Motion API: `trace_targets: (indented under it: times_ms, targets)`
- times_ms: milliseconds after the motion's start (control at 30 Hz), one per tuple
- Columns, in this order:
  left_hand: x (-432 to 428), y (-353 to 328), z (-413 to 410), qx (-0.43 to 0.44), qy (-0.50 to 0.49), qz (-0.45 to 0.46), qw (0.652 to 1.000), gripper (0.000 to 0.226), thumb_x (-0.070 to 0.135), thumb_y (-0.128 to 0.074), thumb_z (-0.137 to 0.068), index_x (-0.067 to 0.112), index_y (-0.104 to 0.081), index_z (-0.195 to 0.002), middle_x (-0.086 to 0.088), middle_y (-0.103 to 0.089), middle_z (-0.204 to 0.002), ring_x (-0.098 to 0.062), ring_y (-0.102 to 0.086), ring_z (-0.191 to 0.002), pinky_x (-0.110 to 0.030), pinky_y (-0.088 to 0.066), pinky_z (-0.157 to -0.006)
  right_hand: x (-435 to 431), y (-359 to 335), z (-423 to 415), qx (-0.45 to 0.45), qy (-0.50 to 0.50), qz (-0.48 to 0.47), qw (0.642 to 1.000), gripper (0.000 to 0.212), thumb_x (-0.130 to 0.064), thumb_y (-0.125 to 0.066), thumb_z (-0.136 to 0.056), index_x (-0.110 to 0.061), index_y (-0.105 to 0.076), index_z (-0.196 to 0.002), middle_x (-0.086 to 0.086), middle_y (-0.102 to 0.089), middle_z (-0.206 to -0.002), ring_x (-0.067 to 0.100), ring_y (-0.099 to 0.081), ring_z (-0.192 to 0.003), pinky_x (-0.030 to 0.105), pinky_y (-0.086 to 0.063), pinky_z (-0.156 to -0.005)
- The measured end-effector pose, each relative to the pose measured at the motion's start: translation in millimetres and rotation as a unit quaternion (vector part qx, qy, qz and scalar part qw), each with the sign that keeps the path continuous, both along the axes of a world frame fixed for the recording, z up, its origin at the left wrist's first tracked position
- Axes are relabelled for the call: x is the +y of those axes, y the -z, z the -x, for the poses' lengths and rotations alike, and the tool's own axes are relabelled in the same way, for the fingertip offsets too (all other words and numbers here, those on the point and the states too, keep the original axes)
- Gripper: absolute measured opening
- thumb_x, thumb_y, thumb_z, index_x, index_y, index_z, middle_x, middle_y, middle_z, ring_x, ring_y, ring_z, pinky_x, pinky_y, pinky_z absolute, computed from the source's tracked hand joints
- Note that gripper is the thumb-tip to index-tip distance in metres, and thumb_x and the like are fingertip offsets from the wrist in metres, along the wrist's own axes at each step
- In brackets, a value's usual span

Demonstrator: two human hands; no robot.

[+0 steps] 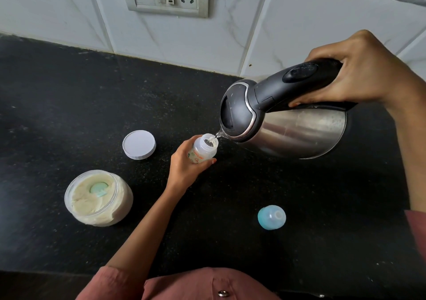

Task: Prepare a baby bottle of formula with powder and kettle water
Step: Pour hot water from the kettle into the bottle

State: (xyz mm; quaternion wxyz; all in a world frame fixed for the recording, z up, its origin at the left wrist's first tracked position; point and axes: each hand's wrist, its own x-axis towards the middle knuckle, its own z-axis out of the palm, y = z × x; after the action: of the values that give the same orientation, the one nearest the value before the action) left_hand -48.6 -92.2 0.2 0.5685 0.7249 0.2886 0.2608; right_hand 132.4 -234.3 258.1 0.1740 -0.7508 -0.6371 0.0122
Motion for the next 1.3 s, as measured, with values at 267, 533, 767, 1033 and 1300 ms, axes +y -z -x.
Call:
trace_targets:
  times_ms: [267,533,767,1033,1300]
  targets:
    - [-0.9,-1.8,0.3,-0.002,0.006,0.001,1.000,0.061,0.011,-0.082,-0.065,0.041,-0.050,-0.107,0.026,-0.053,-0.102,0.025,-0.045,-0.096,0.004,-0.035,-0.075,-0.6,-1.5,0.0,-0.008,-0.005,0.001,1.000,0.047,-0.056,-0.067,-0.052,-0.016,-0.067,-0.076,0.006,-0.059,-0.058,0.026,-0.054,-0.055,0.021,-0.035,-0.053]
    - [-0.9,-3.1,0.5,0.003,0.007,-0.004,1.000,0.060,0.014,-0.083,-0.065,0.042,-0.050,-0.106,0.027,-0.053,-0.101,0.022,-0.047,-0.096,0.003,-0.036,-0.076,-2.5,-3.1,1.9,-0.006,0.004,-0.003,1.000,0.042,-0.057,-0.067,-0.052,-0.022,-0.064,-0.074,0.003,-0.059,-0.058,0.023,-0.054,-0.055,0.024,-0.037,-0.054]
    - [-2.4,-2.7,0.2,0.005,0.008,-0.001,1.000,0.059,0.014,-0.083,-0.065,0.038,-0.052,-0.109,0.024,-0.055,-0.101,0.019,-0.049,-0.096,0.002,-0.037,-0.077,-3.6,-5.0,3.1,-0.006,-0.003,-0.001,1.000,0.044,-0.056,-0.067,-0.053,-0.018,-0.066,-0.076,0.003,-0.059,-0.059,0.021,-0.054,-0.054,0.032,-0.040,-0.055]
    - [-3.6,-3.0,0.5,0.003,0.004,0.000,1.000,0.059,0.013,-0.083,-0.064,0.034,-0.054,-0.110,0.023,-0.055,-0.101,0.018,-0.050,-0.095,0.002,-0.036,-0.078,-3.1,-8.1,5.3,0.002,0.002,0.007,1.000,0.032,-0.049,-0.072,-0.055,-0.026,-0.062,-0.075,-0.010,-0.057,-0.061,0.014,-0.056,-0.058,0.033,-0.041,-0.056]
    - [-3.9,-4.5,0.7,0.007,0.007,0.000,1.000,0.059,0.013,-0.083,-0.065,0.037,-0.052,-0.108,0.026,-0.053,-0.100,0.025,-0.046,-0.094,0.004,-0.035,-0.076,-2.9,-9.5,3.1,-0.011,0.000,0.009,1.000,0.043,-0.057,-0.067,-0.054,-0.020,-0.066,-0.076,-0.014,-0.056,-0.060,0.011,-0.055,-0.057,0.022,-0.035,-0.053]
